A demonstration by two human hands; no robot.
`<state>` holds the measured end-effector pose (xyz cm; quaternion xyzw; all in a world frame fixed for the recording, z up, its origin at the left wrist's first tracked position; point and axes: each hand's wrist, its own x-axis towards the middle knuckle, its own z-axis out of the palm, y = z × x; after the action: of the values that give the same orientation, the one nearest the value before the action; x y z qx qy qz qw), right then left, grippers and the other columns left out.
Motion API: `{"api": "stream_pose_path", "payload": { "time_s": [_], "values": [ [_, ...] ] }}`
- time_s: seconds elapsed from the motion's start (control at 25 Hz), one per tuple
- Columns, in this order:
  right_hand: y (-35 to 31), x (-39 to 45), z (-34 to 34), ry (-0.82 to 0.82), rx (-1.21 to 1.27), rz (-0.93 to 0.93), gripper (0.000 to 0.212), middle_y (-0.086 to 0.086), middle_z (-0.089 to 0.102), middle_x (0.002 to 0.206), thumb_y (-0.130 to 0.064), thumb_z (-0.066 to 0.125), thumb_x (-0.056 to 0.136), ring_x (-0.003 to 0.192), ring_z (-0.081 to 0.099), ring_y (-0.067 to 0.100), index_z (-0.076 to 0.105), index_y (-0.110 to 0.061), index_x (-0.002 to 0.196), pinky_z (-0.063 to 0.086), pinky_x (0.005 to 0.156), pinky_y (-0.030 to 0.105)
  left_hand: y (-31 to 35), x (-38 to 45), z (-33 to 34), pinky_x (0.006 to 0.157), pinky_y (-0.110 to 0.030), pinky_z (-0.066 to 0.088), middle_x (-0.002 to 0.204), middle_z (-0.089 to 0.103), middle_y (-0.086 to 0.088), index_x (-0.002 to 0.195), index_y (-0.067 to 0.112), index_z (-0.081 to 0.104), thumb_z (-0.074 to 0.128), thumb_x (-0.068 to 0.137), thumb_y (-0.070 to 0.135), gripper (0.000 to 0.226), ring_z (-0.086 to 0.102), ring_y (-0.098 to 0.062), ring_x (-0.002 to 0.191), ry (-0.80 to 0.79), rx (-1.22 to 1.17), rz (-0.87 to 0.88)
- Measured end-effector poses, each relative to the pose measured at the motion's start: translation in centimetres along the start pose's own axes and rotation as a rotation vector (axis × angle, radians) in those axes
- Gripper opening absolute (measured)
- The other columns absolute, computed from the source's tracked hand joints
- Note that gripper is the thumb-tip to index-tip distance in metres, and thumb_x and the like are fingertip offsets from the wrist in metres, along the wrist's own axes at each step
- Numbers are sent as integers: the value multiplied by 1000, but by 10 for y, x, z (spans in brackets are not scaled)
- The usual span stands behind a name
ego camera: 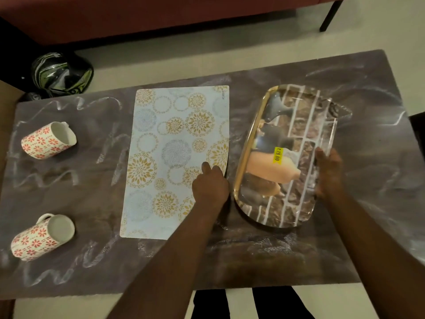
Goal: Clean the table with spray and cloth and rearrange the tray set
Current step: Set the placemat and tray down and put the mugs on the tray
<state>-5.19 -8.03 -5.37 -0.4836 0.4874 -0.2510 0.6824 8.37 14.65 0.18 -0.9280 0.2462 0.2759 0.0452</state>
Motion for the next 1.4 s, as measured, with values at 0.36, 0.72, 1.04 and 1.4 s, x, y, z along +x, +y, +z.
{"api": "stream_pose_path", "payload": {
  "time_s": [0.36,0.72,1.04,1.4],
  "values": [
    [-21,-17,95,-144,-63,27,11,13,69,94,-23,59,87,81,64,27,63,-18,96,54,79,49,-62,27,-28,70,-31,39,92,63,-7,96,9,60,43,103,40,36,65,-31,95,182,-714,-189],
    [46,-80,235,-232,-495,-60,20,13,56,85,-23,52,91,73,53,30,45,-10,105,43,64,40,-173,36,-19,90,-41,50,116,66,-15,119,6,59,48,96,17,28,61,-34,109,197,-995,-316],
    [65,-69,239,-197,-905,-265,23,25,56,101,-14,53,88,94,53,38,51,5,102,36,73,38,-196,47,-6,114,-46,32,153,33,-24,155,9,26,52,87,40,79,35,-39,141,10,-750,-187],
    [77,-199,349,-597,-952,-749,37,22,55,112,-8,60,82,99,53,40,54,-4,118,41,85,45,-289,-35,-24,99,-44,42,137,51,-13,136,14,55,54,90,27,47,50,-33,123,265,-388,-23]
  ]
}}
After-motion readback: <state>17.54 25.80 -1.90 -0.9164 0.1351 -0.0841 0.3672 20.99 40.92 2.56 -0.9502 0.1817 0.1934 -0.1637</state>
